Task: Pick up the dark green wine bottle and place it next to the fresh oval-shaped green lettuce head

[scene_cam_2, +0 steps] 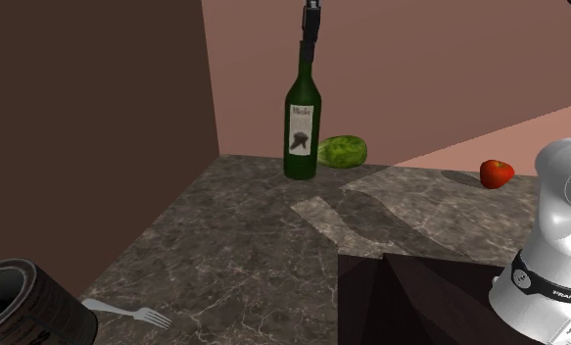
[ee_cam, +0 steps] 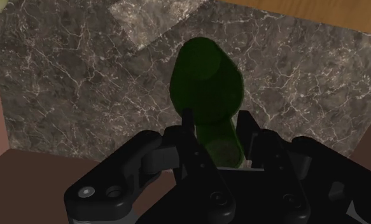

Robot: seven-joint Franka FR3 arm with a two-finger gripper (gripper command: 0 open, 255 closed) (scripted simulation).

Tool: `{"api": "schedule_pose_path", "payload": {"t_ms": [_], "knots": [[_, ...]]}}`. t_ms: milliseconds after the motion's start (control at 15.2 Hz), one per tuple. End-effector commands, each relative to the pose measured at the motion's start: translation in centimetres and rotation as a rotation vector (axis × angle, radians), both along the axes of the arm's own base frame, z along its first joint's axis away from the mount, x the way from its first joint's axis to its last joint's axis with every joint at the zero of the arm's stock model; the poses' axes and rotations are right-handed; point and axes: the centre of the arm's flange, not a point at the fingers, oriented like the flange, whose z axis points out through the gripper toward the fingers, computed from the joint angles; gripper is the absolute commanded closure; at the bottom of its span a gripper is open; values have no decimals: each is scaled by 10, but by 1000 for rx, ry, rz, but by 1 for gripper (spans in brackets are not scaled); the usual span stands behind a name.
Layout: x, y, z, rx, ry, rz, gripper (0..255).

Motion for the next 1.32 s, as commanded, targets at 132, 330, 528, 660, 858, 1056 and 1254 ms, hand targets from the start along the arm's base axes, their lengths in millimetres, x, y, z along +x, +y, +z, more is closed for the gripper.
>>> {"api": "schedule_pose_path", "payload": {"t_ms": [132,330,528,660,858,1056,1254], "knots": [[-38,-35,4,0,0,2,255],[-67,-63,4,0,0,2,255],[-95,-91,4,0,0,2,255],[-113,-110,4,0,0,2,255],[-142,-138,4,0,0,2,255],[-170,-166,5,0,0,2,255],[-198,-193,5,0,0,2,255]]}}
